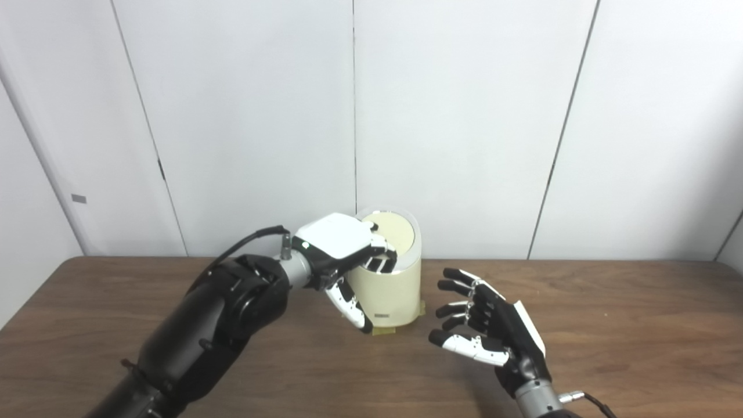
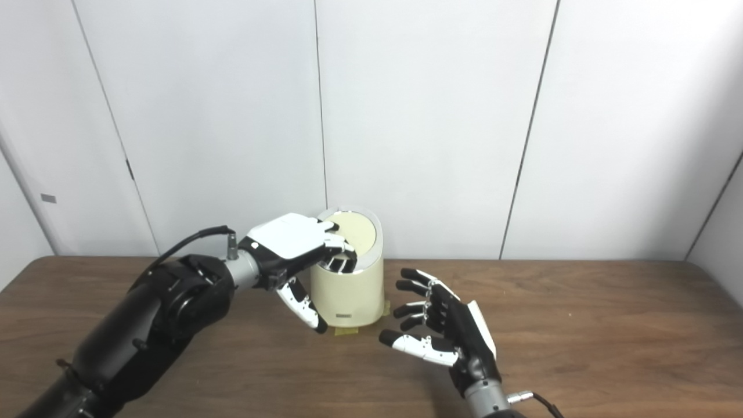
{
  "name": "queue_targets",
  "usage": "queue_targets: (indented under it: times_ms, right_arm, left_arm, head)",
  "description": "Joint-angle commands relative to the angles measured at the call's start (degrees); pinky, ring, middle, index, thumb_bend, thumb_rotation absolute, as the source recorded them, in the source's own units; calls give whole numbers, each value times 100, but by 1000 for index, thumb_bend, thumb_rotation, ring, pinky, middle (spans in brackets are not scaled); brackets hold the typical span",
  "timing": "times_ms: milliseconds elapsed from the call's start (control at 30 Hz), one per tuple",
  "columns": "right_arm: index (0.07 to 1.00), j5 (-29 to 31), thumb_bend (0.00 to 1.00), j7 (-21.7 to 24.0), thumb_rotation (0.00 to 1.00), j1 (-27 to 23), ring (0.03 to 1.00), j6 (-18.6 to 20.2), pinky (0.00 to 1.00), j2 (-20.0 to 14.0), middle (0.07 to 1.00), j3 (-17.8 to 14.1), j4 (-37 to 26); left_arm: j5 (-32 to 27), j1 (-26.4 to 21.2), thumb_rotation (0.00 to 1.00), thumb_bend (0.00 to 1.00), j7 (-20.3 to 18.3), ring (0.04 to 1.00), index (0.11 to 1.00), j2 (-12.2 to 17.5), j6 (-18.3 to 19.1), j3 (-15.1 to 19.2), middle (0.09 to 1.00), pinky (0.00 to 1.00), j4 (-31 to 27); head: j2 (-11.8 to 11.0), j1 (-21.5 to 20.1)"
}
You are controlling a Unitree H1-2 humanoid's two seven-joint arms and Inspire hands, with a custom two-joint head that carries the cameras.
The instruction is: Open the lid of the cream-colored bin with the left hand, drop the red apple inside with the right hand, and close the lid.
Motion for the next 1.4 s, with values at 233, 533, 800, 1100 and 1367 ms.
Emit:
queue_targets:
  times_ms: [233, 533, 800, 1100, 1367]
  right_arm:
    - [778, 74, 764, -12, 256, -186, 571, -106, 470, -4, 759, -53, -202]
    - [771, 51, 771, -18, 290, -181, 577, -107, 472, -10, 762, -47, -182]
    - [768, 72, 770, -19, 292, -187, 573, -136, 474, -11, 760, -64, -153]
    - [765, 70, 750, -23, 276, -167, 574, -133, 471, -59, 762, -85, -150]
    - [765, 199, 775, -8, 273, -135, 584, -105, 492, -33, 756, -151, -179]
  left_arm:
    - [273, 9, 386, 980, -153, 1000, 895, 30, 220, -50, 914, 1000, 263]
    - [66, 77, 403, 956, -229, 1000, 895, 75, 285, 92, 912, 1000, 44]
    - [-633, 434, 322, 878, 780, 1000, 867, -173, 210, 1046, 894, 1000, -596]
    - [-1378, 1270, 288, 771, 2636, 943, 903, -730, -487, 2190, 929, 841, -785]
    - [-2576, 2035, 290, 741, 2976, 907, 891, -1110, -380, 2756, 911, 822, -881]
  head:
    - [33, 10]
    - [36, 29]
    - [41, 61]
    - [62, 77]
    - [77, 94]
